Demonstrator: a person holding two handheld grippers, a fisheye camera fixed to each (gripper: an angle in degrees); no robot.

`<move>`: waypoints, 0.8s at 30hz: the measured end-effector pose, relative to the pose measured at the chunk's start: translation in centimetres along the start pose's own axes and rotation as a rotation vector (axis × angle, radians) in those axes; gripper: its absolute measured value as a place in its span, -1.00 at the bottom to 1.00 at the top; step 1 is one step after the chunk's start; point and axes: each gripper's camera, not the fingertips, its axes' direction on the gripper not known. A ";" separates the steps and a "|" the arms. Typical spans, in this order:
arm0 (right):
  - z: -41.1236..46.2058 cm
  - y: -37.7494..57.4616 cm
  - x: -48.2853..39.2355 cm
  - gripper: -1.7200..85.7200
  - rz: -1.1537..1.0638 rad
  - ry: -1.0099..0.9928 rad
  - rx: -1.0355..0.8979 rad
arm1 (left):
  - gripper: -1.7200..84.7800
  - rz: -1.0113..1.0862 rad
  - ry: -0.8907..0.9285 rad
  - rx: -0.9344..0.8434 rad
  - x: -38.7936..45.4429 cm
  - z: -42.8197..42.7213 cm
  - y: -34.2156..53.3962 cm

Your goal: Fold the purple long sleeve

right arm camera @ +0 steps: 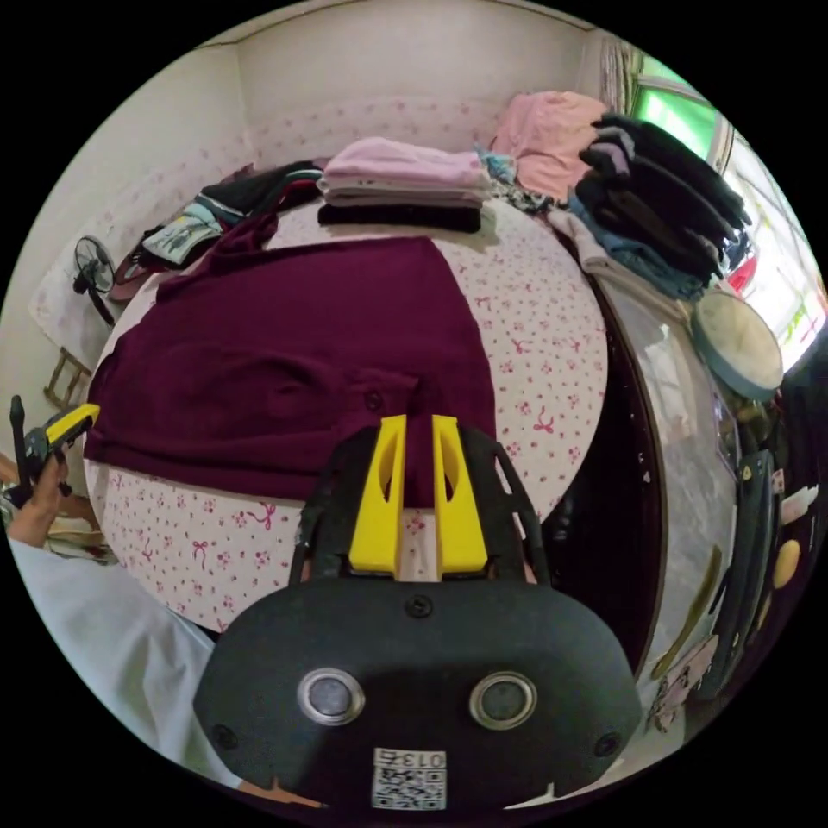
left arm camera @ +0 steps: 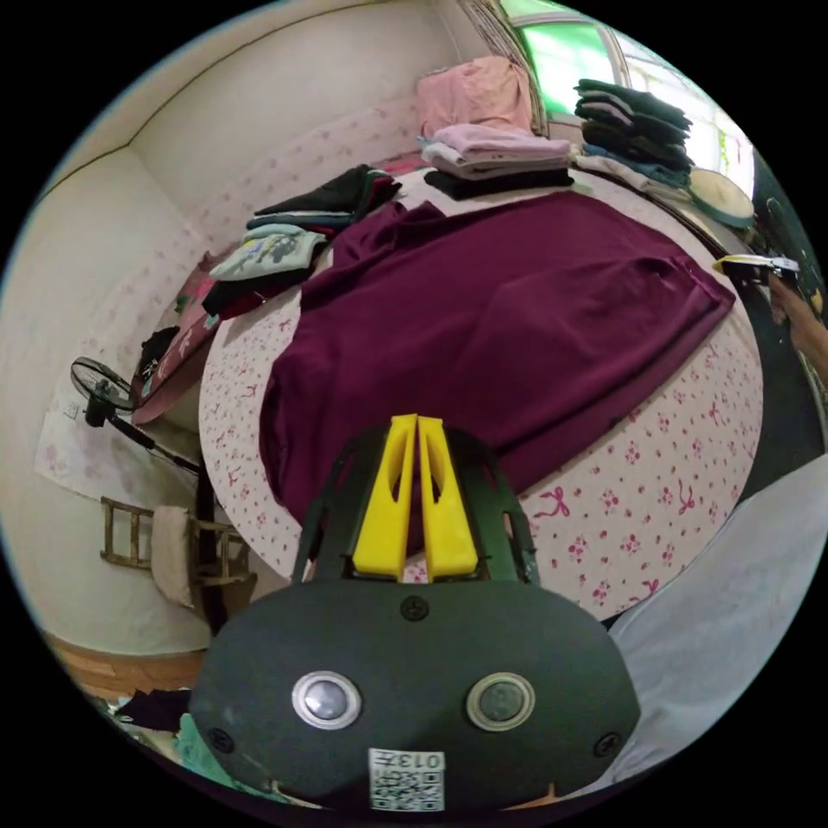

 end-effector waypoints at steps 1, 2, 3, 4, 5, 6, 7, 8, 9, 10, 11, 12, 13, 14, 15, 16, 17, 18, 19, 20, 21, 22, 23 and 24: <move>-0.7 -0.1 -0.7 -0.87 -0.031 0.004 0.038 | -0.96 0.013 0.018 0.018 0.1 0.1 -0.7; -0.9 -0.2 -2.0 -0.89 -0.107 -0.002 0.066 | -0.96 0.026 0.026 0.024 0.3 0.2 -1.2; -0.8 -0.3 -2.8 -0.90 -0.151 0.006 0.071 | -0.96 0.062 0.035 0.030 1.0 0.8 -2.2; -0.4 -0.6 -4.2 -0.91 -0.206 0.049 0.074 | -0.96 0.090 0.036 0.021 1.7 1.6 -3.3; 0.4 -0.8 -5.3 -0.93 -0.227 0.102 0.077 | -0.96 0.097 0.037 0.017 2.0 2.1 -3.8; 0.7 -0.9 -5.7 -0.93 -0.226 0.127 0.079 | -0.96 0.111 0.045 0.012 2.4 3.0 -4.7; 1.7 -1.2 -6.1 -0.94 -0.224 0.148 0.060 | -0.96 0.124 0.051 -0.014 2.7 4.3 -5.4; 3.1 -1.5 -6.2 -0.95 -0.237 0.120 -0.018 | -0.96 0.133 0.054 -0.039 2.8 5.1 -5.7; 3.5 -1.6 -6.1 -0.95 -0.230 0.113 -0.030 | -0.97 0.154 0.067 -0.105 3.0 6.9 -6.1; 3.3 -1.7 -5.8 -0.96 -0.214 0.111 0.011 | -0.97 0.153 0.060 -0.052 2.8 7.0 -6.1; 3.3 -2.1 -5.4 -0.96 -0.224 0.092 0.004 | -0.97 0.154 0.060 -0.065 2.7 7.2 -6.2; 3.2 -2.4 -5.3 -0.96 -0.230 0.085 -0.012 | -0.97 0.150 0.076 -0.070 2.3 7.3 -6.5; 2.8 -3.0 -4.8 -0.96 -0.223 0.080 -0.038 | -0.97 0.137 0.077 -0.071 1.8 7.2 -6.8; 2.1 -3.4 -4.4 -0.96 -0.204 0.099 -0.011 | -0.97 0.133 0.074 -0.063 1.5 7.1 -7.0; 1.6 -3.6 -4.3 -0.96 -0.201 0.105 0.015 | -0.97 0.122 0.056 -0.024 1.1 6.6 -7.3; 0.9 -4.1 -4.2 -0.96 -0.200 0.106 0.052 | -0.97 0.114 0.034 0.025 0.8 6.1 -7.8; 0.5 -4.6 -4.5 -0.96 -0.213 0.080 0.074 | -0.97 0.116 0.032 0.044 0.7 6.0 -8.1; 0.4 -4.9 -4.7 -0.96 -0.227 0.061 0.084 | -0.97 0.134 0.039 0.052 0.8 6.2 -9.0; 0.5 -5.4 -5.2 -0.96 -0.254 0.038 0.091 | -0.97 0.151 0.039 0.026 0.9 7.1 -10.0; 1.1 -5.9 -5.6 -0.96 -0.265 0.043 0.076 | -0.97 0.157 0.040 0.006 1.0 7.7 -10.3; 1.5 -6.2 -5.6 -0.96 -0.265 0.047 0.058 | -0.97 0.160 0.051 -0.044 0.8 9.1 -10.9; 2.8 -6.7 -5.4 -0.96 -0.253 0.045 -0.002 | -0.97 0.147 0.075 -0.095 0.4 10.6 -11.0; 4.2 -7.2 -4.9 -0.96 -0.242 0.026 -0.096 | -0.97 0.129 0.089 -0.069 -0.1 10.8 -10.9; 4.0 -7.3 -4.5 -0.96 -0.230 -0.002 -0.050 | -0.97 0.114 0.118 -0.050 -1.0 11.0 -10.7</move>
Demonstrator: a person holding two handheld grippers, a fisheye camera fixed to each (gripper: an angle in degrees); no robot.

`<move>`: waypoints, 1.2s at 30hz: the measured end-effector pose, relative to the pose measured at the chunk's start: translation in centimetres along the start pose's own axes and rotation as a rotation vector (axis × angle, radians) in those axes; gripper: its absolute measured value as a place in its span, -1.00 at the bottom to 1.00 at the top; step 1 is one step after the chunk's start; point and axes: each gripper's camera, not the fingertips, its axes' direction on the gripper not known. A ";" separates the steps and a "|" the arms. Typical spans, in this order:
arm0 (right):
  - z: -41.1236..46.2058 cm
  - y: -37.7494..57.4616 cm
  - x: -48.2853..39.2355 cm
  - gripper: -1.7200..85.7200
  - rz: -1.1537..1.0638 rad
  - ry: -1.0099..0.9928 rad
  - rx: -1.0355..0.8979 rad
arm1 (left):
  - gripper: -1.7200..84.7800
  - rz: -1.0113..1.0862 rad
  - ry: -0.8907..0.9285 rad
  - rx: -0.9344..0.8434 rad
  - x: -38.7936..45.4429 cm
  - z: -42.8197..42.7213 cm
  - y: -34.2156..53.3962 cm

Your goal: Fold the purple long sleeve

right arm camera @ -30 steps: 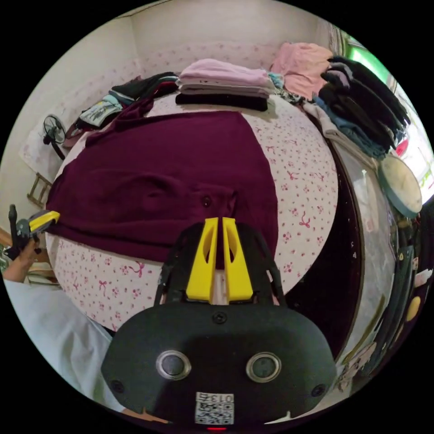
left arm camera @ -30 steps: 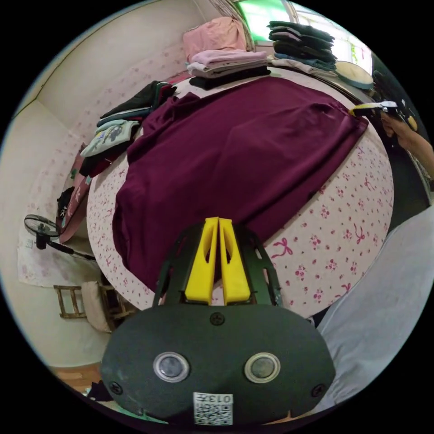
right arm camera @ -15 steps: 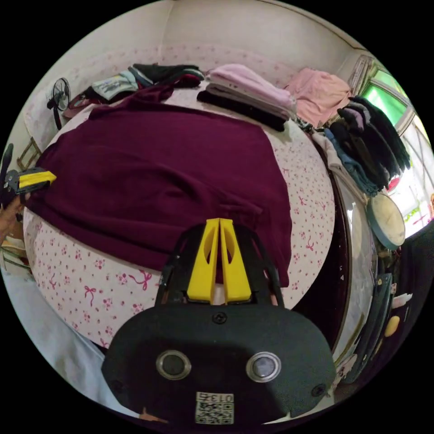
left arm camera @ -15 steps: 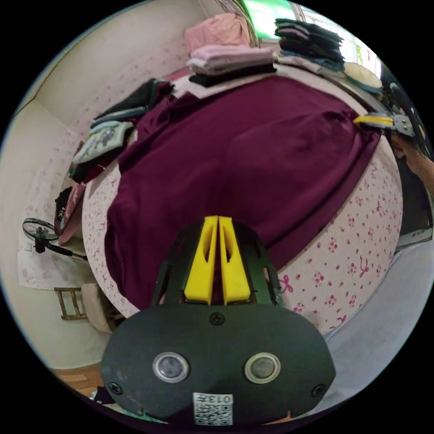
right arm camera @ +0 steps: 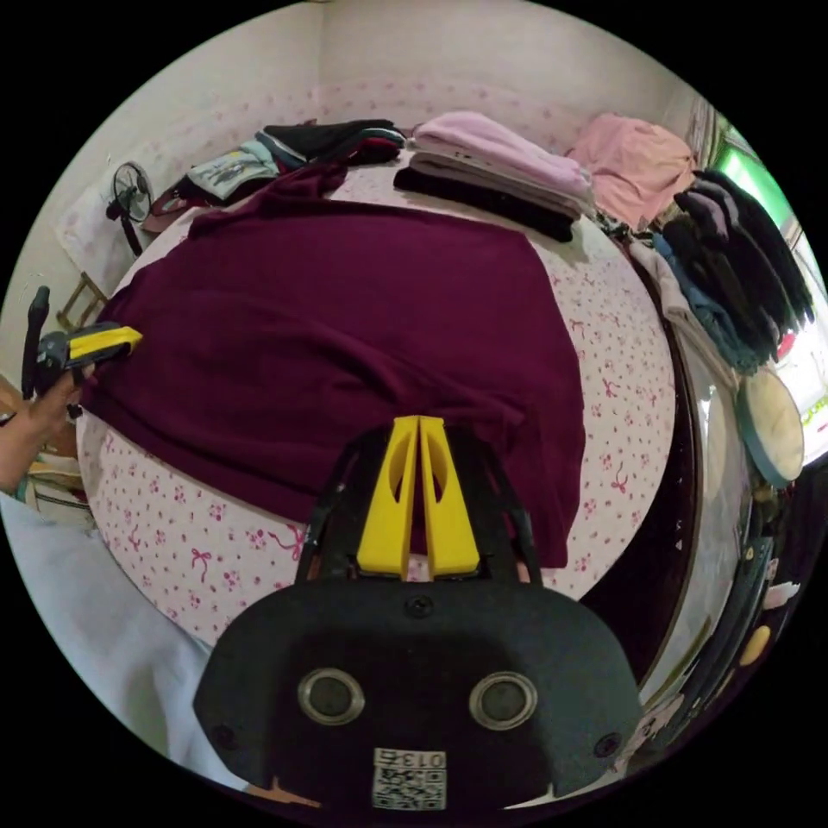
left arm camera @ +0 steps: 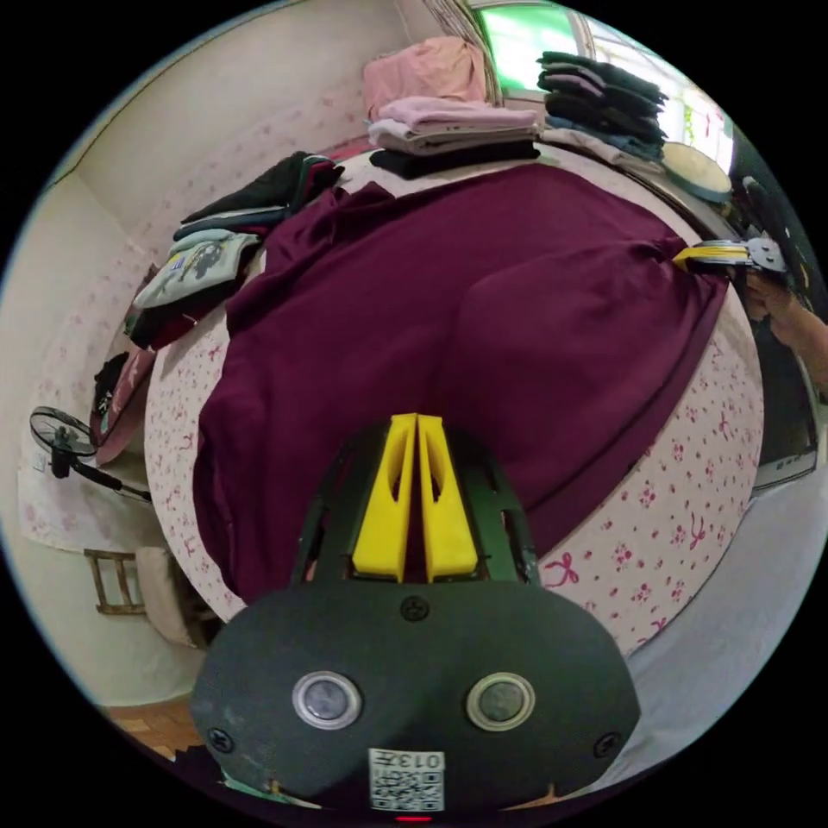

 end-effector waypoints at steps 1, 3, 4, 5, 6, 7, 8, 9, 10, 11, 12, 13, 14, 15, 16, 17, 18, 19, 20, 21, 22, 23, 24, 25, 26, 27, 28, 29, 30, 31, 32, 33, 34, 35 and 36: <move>0.0 -0.3 0.9 -0.96 0.017 -0.026 -0.008 | -0.96 -0.013 0.025 0.003 -0.9 0.0 0.1; -0.4 -1.0 2.2 -0.96 0.043 -0.076 -0.034 | -0.96 -0.048 0.003 -0.019 -2.6 0.0 0.1; -1.1 -1.4 3.3 -0.96 0.074 -0.073 -0.003 | -0.96 -0.082 -0.030 0.005 -4.1 -0.2 0.2; -1.8 -1.8 4.5 -0.96 0.103 -0.055 0.051 | -0.96 -0.104 -0.042 0.029 -5.1 -0.4 0.2; -2.0 -2.1 5.0 -0.96 0.110 -0.045 0.068 | -0.95 -0.148 -0.054 0.064 -7.2 -0.5 0.0; -2.1 -3.0 6.1 -0.96 0.101 -0.039 0.087 | -0.94 -0.191 -0.060 0.070 -9.7 -0.2 -0.8; -1.8 -4.3 7.1 -0.96 0.069 -0.058 0.092 | -0.93 -0.209 -0.063 0.068 -10.9 0.1 -1.5; -1.6 -5.0 7.5 -0.95 0.051 -0.071 0.090 | -0.91 -0.231 -0.071 0.069 -13.3 0.7 -2.9; -1.0 -6.9 8.2 -0.95 0.011 -0.092 0.070 | -0.86 -0.251 -0.090 0.090 -15.6 1.2 -4.6; -0.3 -9.1 8.6 -0.95 -0.030 -0.107 0.041 | -0.84 -0.260 -0.095 0.105 -16.7 1.5 -5.5; 0.0 -10.2 8.8 -0.94 -0.054 -0.116 0.034 | -0.80 -0.258 -0.074 0.115 -18.9 2.4 -7.6; 0.6 -12.6 9.1 -0.93 -0.094 -0.121 0.030 | -0.77 -0.245 -0.024 0.079 -21.0 3.9 -9.8; 1.2 -15.0 9.4 -0.92 -0.130 -0.106 0.042 | -0.76 -0.232 0.004 0.057 -22.0 4.7 -10.9; 1.4 -16.2 9.5 -0.91 -0.147 -0.095 0.046 | -0.74 -0.199 0.052 0.014 -23.7 6.2 -13.0; 2.0 -18.7 9.7 -0.90 -0.182 -0.078 0.046 | -0.72 -0.166 0.068 -0.027 -25.2 7.4 -14.9; 2.6 -21.2 10.0 -0.88 -0.216 -0.070 0.046 | -0.70 -0.147 0.066 -0.038 -25.8 7.8 -15.7; 2.9 -22.5 10.1 -0.88 -0.235 -0.066 0.048 | -0.66 -0.123 0.070 -0.056 -27.0 8.6 -17.2; 3.4 -24.7 10.2 -0.86 -0.276 -0.054 0.046 | -0.65 -0.104 0.116 -0.091 -28.2 9.7 -18.7; 4.1 -26.8 10.2 -0.85 -0.323 -0.051 0.033 | -0.65 -0.096 0.146 -0.111 -28.7 10.3 -19.4; 4.4 -27.9 10.2 -0.84 -0.349 -0.058 0.021 | -0.65 -0.077 0.200 -0.137 -29.5 11.3 -20.6; 5.2 -29.8 10.2 -0.83 -0.403 -0.089 -0.011 | -0.65 -0.053 0.233 -0.167 -29.9 12.4 -21.5; 5.9 -31.5 10.0 -0.83 -0.466 -0.116 -0.051 | -0.65 -0.039 0.236 -0.186 -29.9 12.9 -21.9; 6.3 -32.3 9.8 -0.82 -0.496 -0.119 -0.072 | -0.65 -0.013 0.222 -0.207 -30.1 13.8 -22.6; 7.0 -33.7 9.3 -0.81 -0.555 -0.111 -0.113 | -0.65 -0.006 0.204 -0.211 -30.3 14.4 -23.1; 7.8 -34.8 8.9 -0.80 -0.602 -0.096 -0.147 | -0.65 -0.008 0.202 -0.216 -30.4 14.8 -23.3; 8.2 -35.4 8.8 -0.80 -0.618 -0.092 -0.158 | -0.66 -0.011 0.210 -0.226 -30.7 15.5 -23.6; 8.8 -36.3 8.6 -0.78 -0.635 -0.088 -0.181 | -0.67 -0.010 0.222 -0.226 -30.9 16.0 -23.9; 9.5 -37.2 8.5 -0.78 -0.646 -0.102 -0.203 | -0.68 -0.011 0.227 -0.217 -31.1 16.1 -23.9; 9.8 -37.5 8.5 -0.78 -0.647 -0.111 -0.216 | -0.72 -0.012 0.236 -0.211 -31.6 16.3 -24.0; 10.6 -38.2 8.4 -0.79 -0.647 -0.122 -0.262 | -0.77 -0.005 0.255 -0.205 -31.9 16.4 -24.0; 11.1 -38.8 8.4 -0.81 -0.652 -0.155 -0.293 | -0.80 -0.003 0.267 -0.206 -32.1 16.5 -24.0; 11.0 -39.1 8.5 -0.83 -0.643 -0.170 -0.288 | -0.84 0.000 0.303 -0.203 -32.5 16.5 -24.0; 11.2 -39.6 8.7 -0.86 -0.622 -0.187 -0.314 | -0.88 0.005 0.320 -0.187 -32.7 16.4 -24.0; 11.2 -40.1 8.8 -0.89 -0.606 -0.203 -0.337 | -0.89 0.009 0.329 -0.178 -32.8 16.2 -24.0; 11.0 -40.2 8.7 -0.90 -0.610 -0.193 -0.337 | -0.90 0.014 0.328 -0.162 -33.0 15.8 -23.8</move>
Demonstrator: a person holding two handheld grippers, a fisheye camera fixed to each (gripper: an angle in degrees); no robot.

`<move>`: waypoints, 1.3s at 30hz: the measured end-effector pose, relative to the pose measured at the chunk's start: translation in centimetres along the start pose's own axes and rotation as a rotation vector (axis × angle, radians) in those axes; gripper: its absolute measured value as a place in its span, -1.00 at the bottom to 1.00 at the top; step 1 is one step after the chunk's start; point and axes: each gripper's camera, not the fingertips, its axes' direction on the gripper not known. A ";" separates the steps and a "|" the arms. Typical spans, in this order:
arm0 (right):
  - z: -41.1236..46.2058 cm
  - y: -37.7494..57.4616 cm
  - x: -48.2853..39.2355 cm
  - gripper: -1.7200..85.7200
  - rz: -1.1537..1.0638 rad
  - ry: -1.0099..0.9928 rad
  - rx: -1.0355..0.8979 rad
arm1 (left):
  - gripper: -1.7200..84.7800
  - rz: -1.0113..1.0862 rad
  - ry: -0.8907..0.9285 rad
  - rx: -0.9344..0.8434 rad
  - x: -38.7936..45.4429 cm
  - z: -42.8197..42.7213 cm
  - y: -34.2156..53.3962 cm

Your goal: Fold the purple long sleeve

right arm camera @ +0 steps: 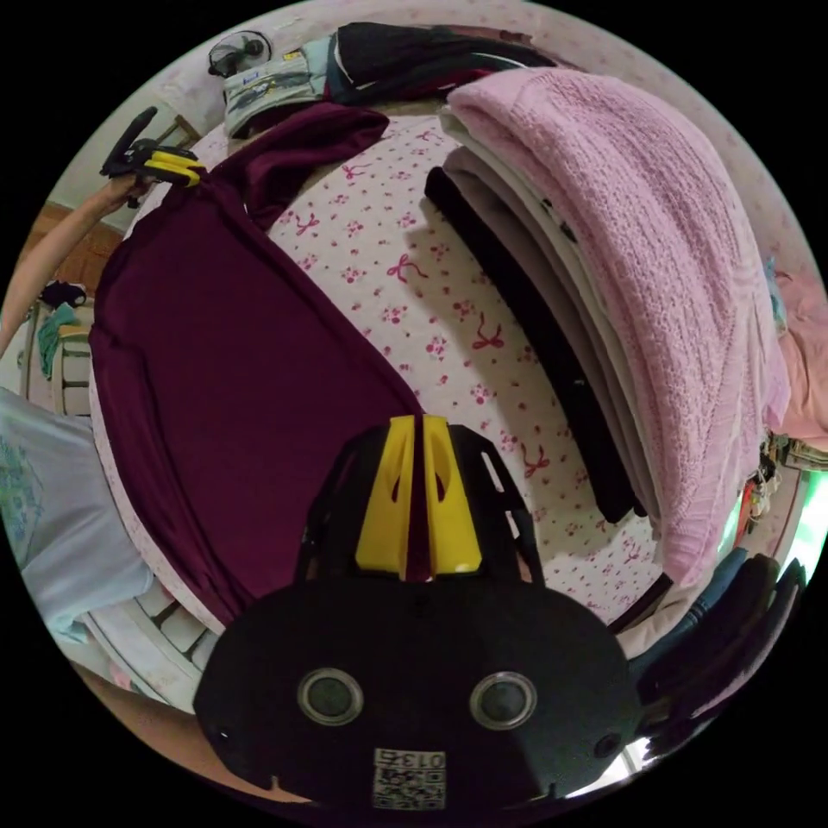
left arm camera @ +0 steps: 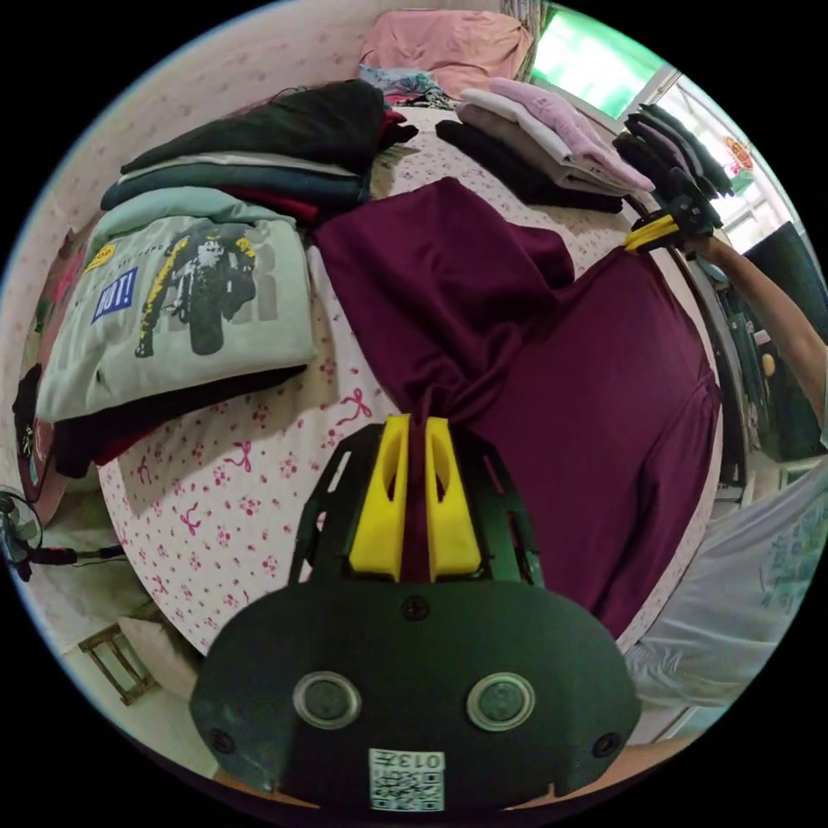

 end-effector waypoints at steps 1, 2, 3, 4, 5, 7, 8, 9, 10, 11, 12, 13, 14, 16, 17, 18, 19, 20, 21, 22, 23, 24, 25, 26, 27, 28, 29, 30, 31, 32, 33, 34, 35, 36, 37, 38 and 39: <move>-0.6 0.0 -0.3 -0.91 -0.009 0.021 0.014 | -0.91 0.015 -0.012 0.027 0.2 -0.7 0.4; -1.3 0.2 -0.9 -0.92 -0.024 0.049 0.033 | -0.91 0.022 -0.019 0.044 0.4 -1.1 0.7; -1.7 0.4 -1.2 -0.92 -0.031 0.068 0.046 | -0.92 0.035 -0.031 0.085 0.8 -2.2 1.4; -2.6 1.0 -2.1 -0.93 -0.040 0.105 0.081 | -0.92 0.046 -0.042 0.130 1.3 -3.3 2.3; -3.5 1.8 -3.0 -0.93 -0.041 0.133 0.115 | -0.92 0.052 -0.045 0.151 1.6 -3.8 2.8; -4.6 3.3 -4.8 -0.93 -0.042 0.176 0.159 | -0.93 0.077 -0.075 0.228 3.4 -6.0 5.2; -5.1 4.4 -6.2 -0.94 -0.041 0.208 0.188 | -0.93 0.082 -0.086 0.240 3.9 -6.4 5.8; -5.3 5.0 -6.9 -0.94 -0.040 0.220 0.200 | -0.93 0.094 -0.104 0.251 5.0 -7.1 7.0; -5.6 6.2 -8.4 -0.94 -0.036 0.242 0.220 | -0.93 0.100 -0.121 0.251 6.0 -7.5 8.3; -5.8 7.5 -9.8 -0.94 -0.024 0.267 0.241 | -0.93 0.102 -0.132 0.248 6.6 -7.7 8.9; -5.9 8.1 -10.5 -0.94 -0.011 0.277 0.252 | -0.93 0.116 -0.153 0.242 7.9 -7.9 10.1; -5.9 9.3 -11.8 -0.94 0.022 0.288 0.275 | -0.93 0.132 -0.176 0.233 9.2 -7.8 11.3; -5.7 10.4 -13.1 -0.94 0.056 0.292 0.296 | -0.93 0.135 -0.185 0.227 9.8 -7.7 11.9; -4.8 11.7 -15.0 -0.94 0.107 0.307 0.303 | -0.93 0.138 -0.202 0.196 12.0 -6.5 14.1; -3.8 12.3 -16.3 -0.94 0.121 0.318 0.286 | -0.93 0.137 -0.198 0.185 12.4 -6.1 14.6; -3.2 12.5 -16.9 -0.94 0.128 0.323 0.277 | -0.93 0.133 -0.198 0.152 13.3 -5.1 15.5; -2.1 12.8 -17.9 -0.94 0.150 0.325 0.255 | -0.93 0.132 -0.211 0.124 14.3 -4.2 16.3; -1.1 12.9 -18.7 -0.94 0.173 0.319 0.231 | -0.93 0.129 -0.219 0.114 14.7 -3.8 16.7; -0.7 12.9 -19.1 -0.94 0.183 0.322 0.220 | -0.93 0.121 -0.236 0.103 15.5 -3.3 17.3; -0.1 13.0 -19.8 -0.94 0.198 0.343 0.214 | -0.93 0.115 -0.251 0.109 16.1 -2.9 18.0; 0.3 13.1 -20.2 -0.94 0.211 0.361 0.217 | -0.93 0.111 -0.258 0.112 16.2 -2.7 18.2; 0.4 13.1 -20.3 -0.94 0.218 0.362 0.218 | -0.93 0.095 -0.265 0.110 16.3 -2.3 18.6; 0.4 13.1 -20.4 -0.94 0.230 0.353 0.215 | -0.93 0.082 -0.259 0.103 16.2 -2.2 18.7; 0.0 13.1 -20.6 -0.94 0.236 0.352 0.214 | -0.93 0.083 -0.259 0.104 16.2 -2.3 18.8; -0.4 13.1 -20.7 -0.94 0.235 0.361 0.218 | -0.93 0.095 -0.280 0.114 16.4 -2.9 18.9; -1.2 13.2 -21.3 -0.94 0.231 0.386 0.238 | -0.93 0.111 -0.310 0.130 16.8 -3.7 19.1; -2.0 13.4 -21.9 -0.94 0.225 0.408 0.259 | -0.93 0.118 -0.319 0.136 17.0 -4.1 19.3; -2.4 13.6 -22.1 -0.94 0.226 0.413 0.267 | -0.93 0.123 -0.326 0.144 17.2 -4.6 19.6; -2.7 13.9 -22.6 -0.94 0.237 0.410 0.278 | -0.93 0.122 -0.327 0.146 17.3 -4.7 20.1; -2.6 14.2 -23.0 -0.94 0.241 0.401 0.277 | -0.93 0.121 -0.325 0.144 17.3 -4.6 20.4; -2.4 14.3 -23.3 -0.94 0.239 0.399 0.270 | -0.93 0.121 -0.314 0.123 17.1 -3.8 20.8; -1.7 14.4 -23.6 -0.94 0.242 0.389 0.256 | -0.93 0.118 -0.307 0.095 17.0 -2.8 21.2; -0.8 14.4 -23.8 -0.94 0.246 0.366 0.234 | -0.93 0.117 -0.304 0.084 16.9 -2.3 21.4; -0.4 14.3 -23.9 -0.94 0.248 0.359 0.225 | -0.93 0.109 -0.301 0.070 16.8 -1.5 21.7; 0.1 14.3 -24.1 -0.94 0.254 0.351 0.217 | -0.92 0.097 -0.300 0.071 16.7 -1.0 22.0; 0.4 14.3 -24.2 -0.93 0.259 0.350 0.218 | -0.92 0.091 -0.300 0.074 16.6 -0.9 22.1; 0.4 14.4 -24.3 -0.93 0.259 0.352 0.219 | -0.92 0.078 -0.293 0.081 16.5 -0.8 22.5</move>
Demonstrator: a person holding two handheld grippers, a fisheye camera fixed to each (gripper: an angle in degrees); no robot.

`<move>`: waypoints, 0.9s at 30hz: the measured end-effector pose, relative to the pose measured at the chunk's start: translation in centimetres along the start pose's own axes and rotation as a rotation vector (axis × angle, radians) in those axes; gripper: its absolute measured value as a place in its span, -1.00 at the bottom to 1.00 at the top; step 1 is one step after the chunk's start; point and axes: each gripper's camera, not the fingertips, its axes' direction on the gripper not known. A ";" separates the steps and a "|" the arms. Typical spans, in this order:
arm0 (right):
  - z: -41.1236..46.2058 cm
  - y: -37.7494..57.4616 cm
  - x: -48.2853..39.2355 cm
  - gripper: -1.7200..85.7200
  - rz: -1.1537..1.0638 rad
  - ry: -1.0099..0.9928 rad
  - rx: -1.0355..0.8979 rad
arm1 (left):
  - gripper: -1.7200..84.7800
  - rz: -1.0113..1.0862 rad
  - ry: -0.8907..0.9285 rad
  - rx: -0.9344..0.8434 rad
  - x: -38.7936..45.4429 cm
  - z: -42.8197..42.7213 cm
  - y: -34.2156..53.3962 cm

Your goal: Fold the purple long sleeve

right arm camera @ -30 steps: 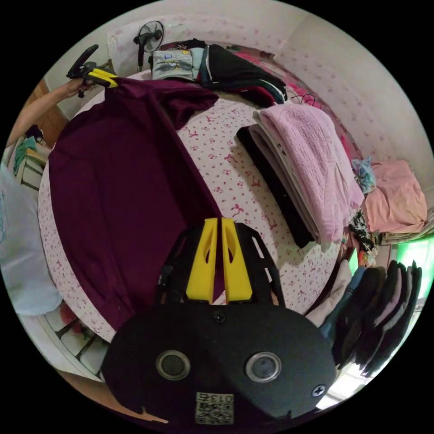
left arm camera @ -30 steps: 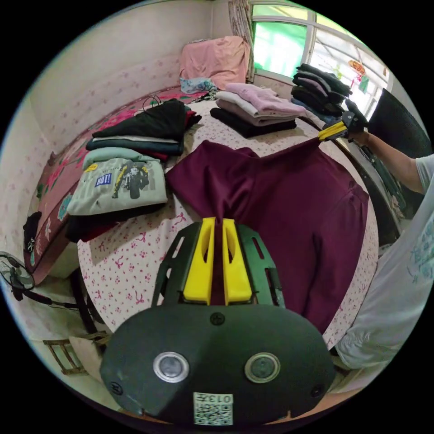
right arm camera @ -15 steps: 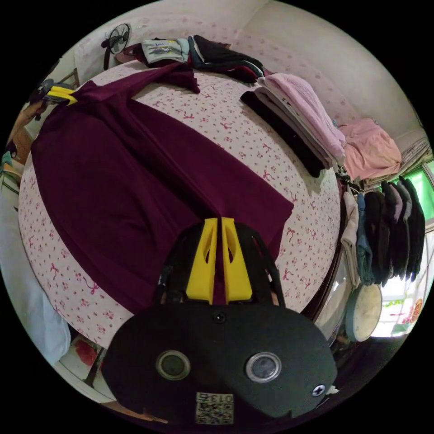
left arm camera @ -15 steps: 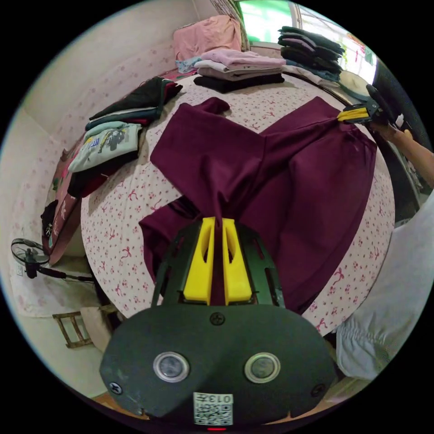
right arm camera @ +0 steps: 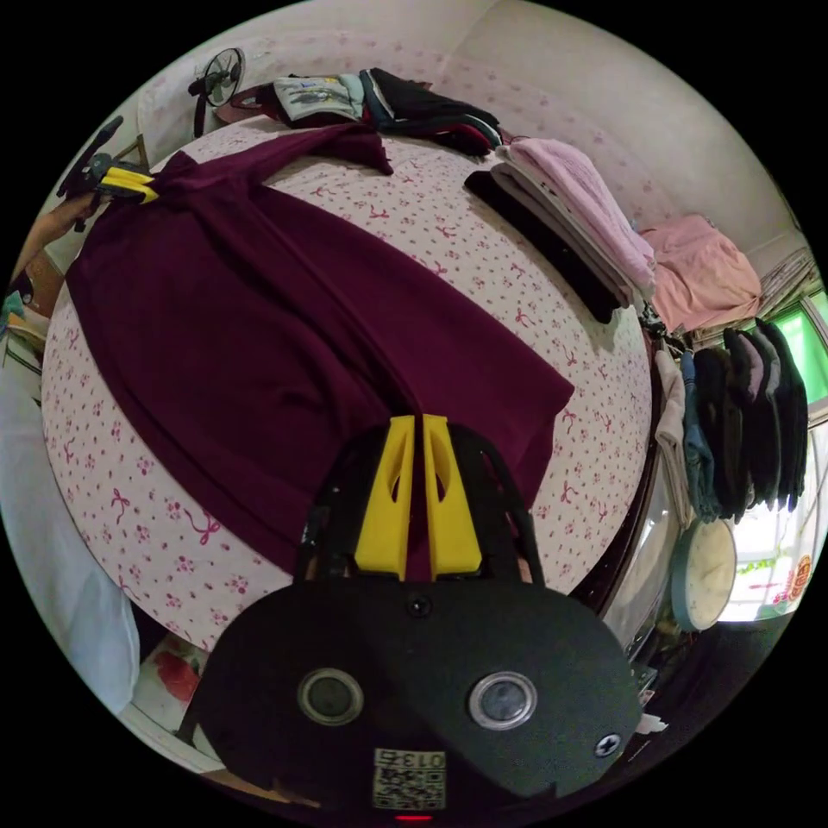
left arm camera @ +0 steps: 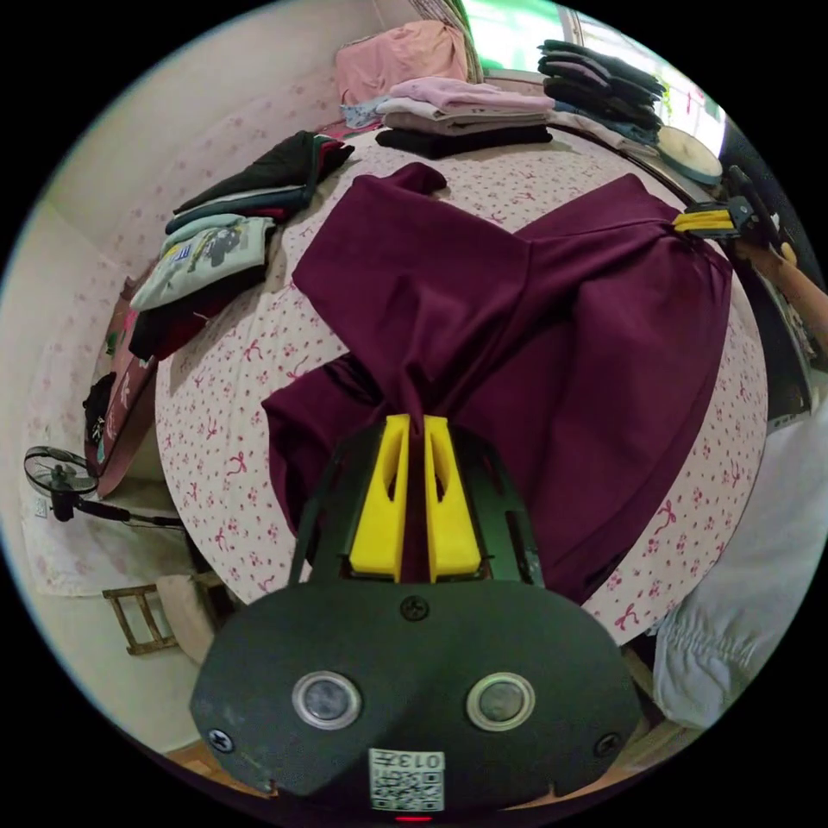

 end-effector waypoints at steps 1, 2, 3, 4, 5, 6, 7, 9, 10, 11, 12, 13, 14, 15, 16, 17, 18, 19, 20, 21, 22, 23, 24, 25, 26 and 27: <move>-0.2 0.1 -0.1 -0.93 -0.009 -0.001 0.001 | -0.91 -0.006 0.009 0.008 -0.1 -0.3 0.5; -0.5 0.3 -0.2 -0.93 -0.027 -0.013 0.000 | -0.91 -0.007 0.013 0.010 -0.1 -0.5 0.8; -0.7 0.4 -0.2 -0.93 -0.035 -0.024 -0.002 | -0.91 -0.009 0.019 0.004 -0.2 -1.0 1.6; -1.2 0.7 -0.1 -0.92 -0.039 -0.046 -0.006 | -0.91 -0.011 0.020 -0.004 -0.4 -1.6 2.6; -1.7 1.0 0.3 -0.93 -0.027 -0.069 -0.005 | -0.92 -0.015 0.014 -0.004 -0.5 -1.9 3.3; -2.1 1.2 0.6 -0.93 -0.015 -0.079 0.003 | -0.93 -0.032 0.000 0.003 -0.8 -2.6 4.6; -2.8 1.4 1.0 -0.93 0.021 -0.087 0.037 | -0.94 -0.063 -0.015 0.016 -1.4 -3.3 5.9; -3.9 1.3 1.5 -0.94 0.072 -0.075 0.090 | -0.95 -0.141 -0.044 0.053 -2.7 -4.1 6.9; -4.2 0.8 1.4 -0.94 0.094 -0.070 0.120 | -0.96 -0.196 -0.045 0.102 -3.5 -4.6 7.0; -4.3 0.0 1.3 -0.95 0.116 -0.071 0.138 | -0.96 -0.222 -0.040 0.122 -3.9 -4.6 6.8; -4.2 -0.4 1.1 -0.95 0.122 -0.075 0.141 | -0.96 -0.262 -0.036 0.134 -4.5 -4.3 6.2; -3.7 -1.4 0.7 -0.95 0.135 -0.087 0.131 | -0.96 -0.277 -0.031 0.123 -4.8 -3.6 5.4; -3.1 -2.2 0.3 -0.95 0.149 -0.106 0.119 | -0.96 -0.269 -0.024 0.118 -4.8 -3.1 4.9; -2.9 -2.6 0.1 -0.95 0.150 -0.119 0.117 | -0.96 -0.251 -0.012 0.094 -4.7 -1.9 4.2; -2.3 -3.1 -0.4 -0.96 0.155 -0.136 0.105 | -0.97 -0.237 -0.007 0.054 -4.6 -0.5 3.8; -1.6 -3.4 -0.8 -0.96 0.152 -0.139 0.080 | -0.97 -0.234 -0.003 0.031 -4.7 0.2 3.8; -1.2 -3.5 -1.1 -0.96 0.146 -0.137 0.060 | -0.97 -0.233 0.007 -0.020 -4.8 1.6 4.3; -0.4 -3.5 -1.4 -0.96 0.133 -0.137 0.011 | -0.97 -0.238 0.031 -0.016 -5.1 2.2 5.2; -0.1 -3.2 -1.6 -0.95 0.129 -0.145 0.005 | -0.97 -0.245 0.040 0.016 -5.2 2.0 5.9; -0.3 -3.0 -1.5 -0.95 0.133 -0.148 0.022 | -0.97 -0.253 0.058 0.028 -5.6 2.0 7.0; -0.4 -3.0 -1.3 -0.95 0.137 -0.157 0.001 | -0.97 -0.271 0.080 0.036 -6.1 1.8 7.9; -0.6 -3.2 -1.0 -0.95 0.145 -0.174 -0.014 | -0.97 -0.280 0.083 0.031 -6.3 1.7 8.3; -0.9 -3.3 -0.8 -0.95 0.156 -0.178 -0.009 | -0.97 -0.290 0.099 0.035 -6.7 1.3 9.0; -1.6 -3.8 -0.3 -0.94 0.183 -0.178 0.034 | -0.97 -0.324 0.101 0.045 -7.1 0.7 9.6; -2.4 -4.6 0.0 -0.93 0.207 -0.180 0.095 | -0.97 -0.338 0.090 0.056 -7.2 0.3 9.9; -2.8 -5.2 0.1 -0.92 0.212 -0.182 0.121 | -0.97 -0.354 0.072 0.102 -7.1 -0.8 10.4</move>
